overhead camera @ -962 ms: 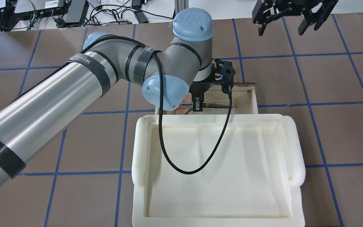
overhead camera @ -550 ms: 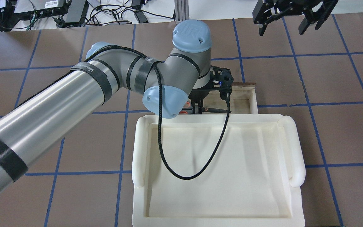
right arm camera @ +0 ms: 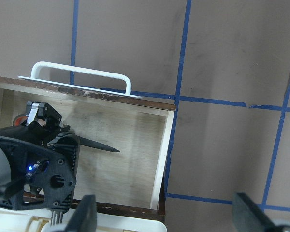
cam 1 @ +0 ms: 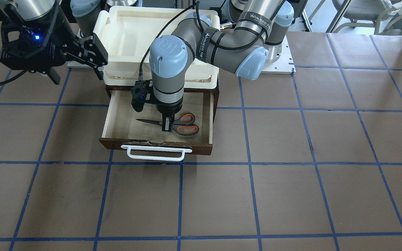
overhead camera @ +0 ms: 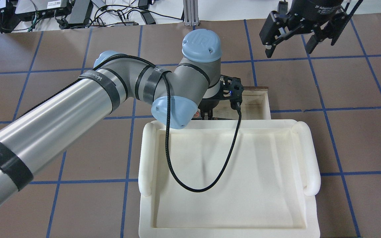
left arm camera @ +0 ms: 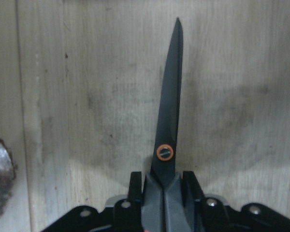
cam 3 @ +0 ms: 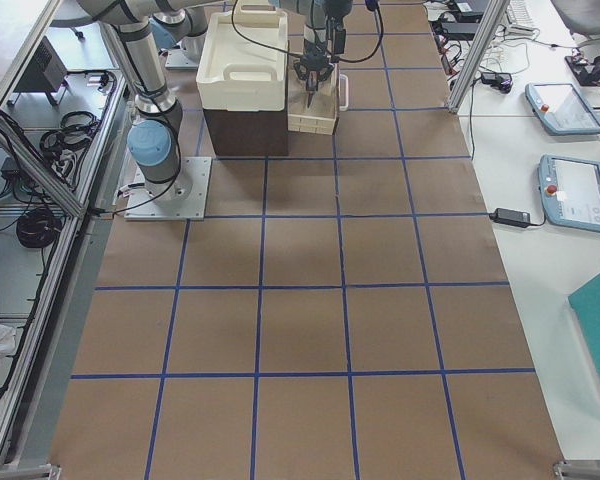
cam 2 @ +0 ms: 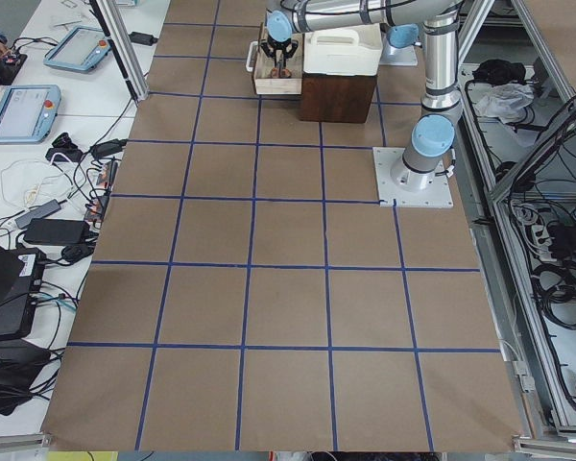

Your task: Place scissors in drawer with both arms

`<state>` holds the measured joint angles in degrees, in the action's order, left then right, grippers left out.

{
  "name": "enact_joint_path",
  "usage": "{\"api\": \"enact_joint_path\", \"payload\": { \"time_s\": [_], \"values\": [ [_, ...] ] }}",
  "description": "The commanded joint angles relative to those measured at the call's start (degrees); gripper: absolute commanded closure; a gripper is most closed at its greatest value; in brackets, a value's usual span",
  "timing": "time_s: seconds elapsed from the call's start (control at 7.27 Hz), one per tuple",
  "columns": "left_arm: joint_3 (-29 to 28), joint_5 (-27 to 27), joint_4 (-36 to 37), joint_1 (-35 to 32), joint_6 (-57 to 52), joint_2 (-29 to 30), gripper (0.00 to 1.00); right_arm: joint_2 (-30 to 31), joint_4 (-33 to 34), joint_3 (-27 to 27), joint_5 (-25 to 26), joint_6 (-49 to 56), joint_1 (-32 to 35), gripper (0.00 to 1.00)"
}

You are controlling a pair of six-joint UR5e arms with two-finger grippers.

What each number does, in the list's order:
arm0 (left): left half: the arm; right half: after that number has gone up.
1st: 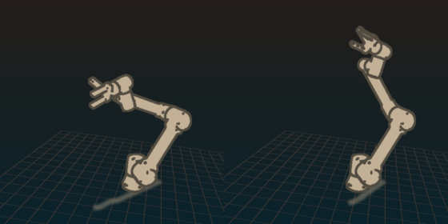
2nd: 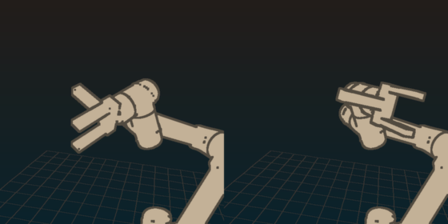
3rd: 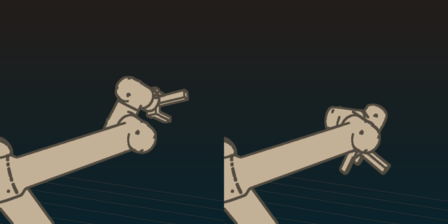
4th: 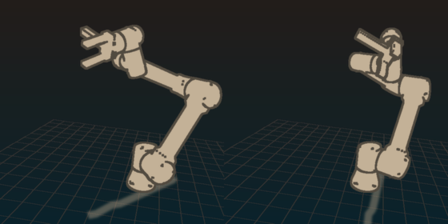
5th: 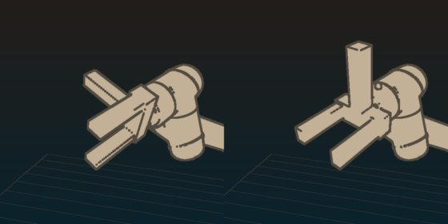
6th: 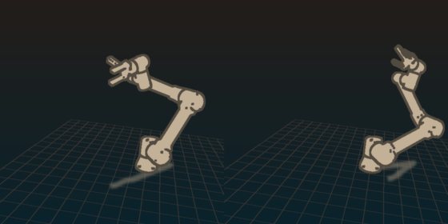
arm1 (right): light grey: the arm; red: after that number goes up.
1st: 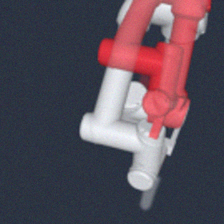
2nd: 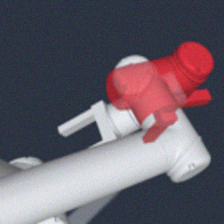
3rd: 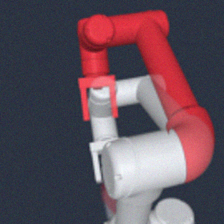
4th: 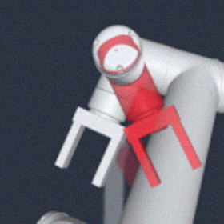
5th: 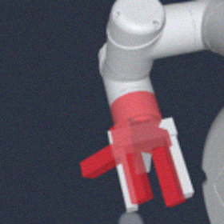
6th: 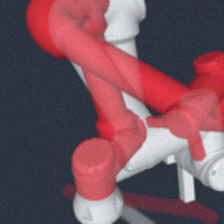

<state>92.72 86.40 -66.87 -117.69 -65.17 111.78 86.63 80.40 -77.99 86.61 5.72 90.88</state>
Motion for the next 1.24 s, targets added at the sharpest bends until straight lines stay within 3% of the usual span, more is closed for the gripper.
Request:
{"api": "enact_joint_path", "payload": {
  "time_s": [0.0, 0.14, 0.28, 0.69, 0.96, 1.1],
  "values": [
    [0.7, 0.1, 0.2, -0.1, 0.1, -0.1, 0.89, 0.4, -0.8, -0.8, 0.9, 0.0, 0.0, 0.00],
    [0.7, 0.1, 0.3, -0.1, 0.8, -0.2, 0.88, 0.4, -1.6, -0.9, 1.0, -0.2, 0.0, 0.00],
    [0.7, -0.4, 0.6, -0.1, 0.9, -0.2, 0.25, 0.4, -1.7, -0.9, 1.0, -0.4, 0.0, 0.00],
    [0.7, -0.3, 0.6, -0.1, 0.9, -0.1, 0.18, 0.4, -1.6, -1.1, 1.0, -1.1, 0.0, 0.00],
    [0.7, 0.1, 0.7, -0.1, 0.9, -0.2, 0.00, 0.4, -1.5, -1.1, 1.0, -1.1, 0.0, 0.00],
    [0.3, 0.1, 0.6, -0.1, 0.8, -0.5, 0.00, 0.4, -1.4, -1.1, 1.0, -1.1, 0.0, 0.00]
  ]
}}
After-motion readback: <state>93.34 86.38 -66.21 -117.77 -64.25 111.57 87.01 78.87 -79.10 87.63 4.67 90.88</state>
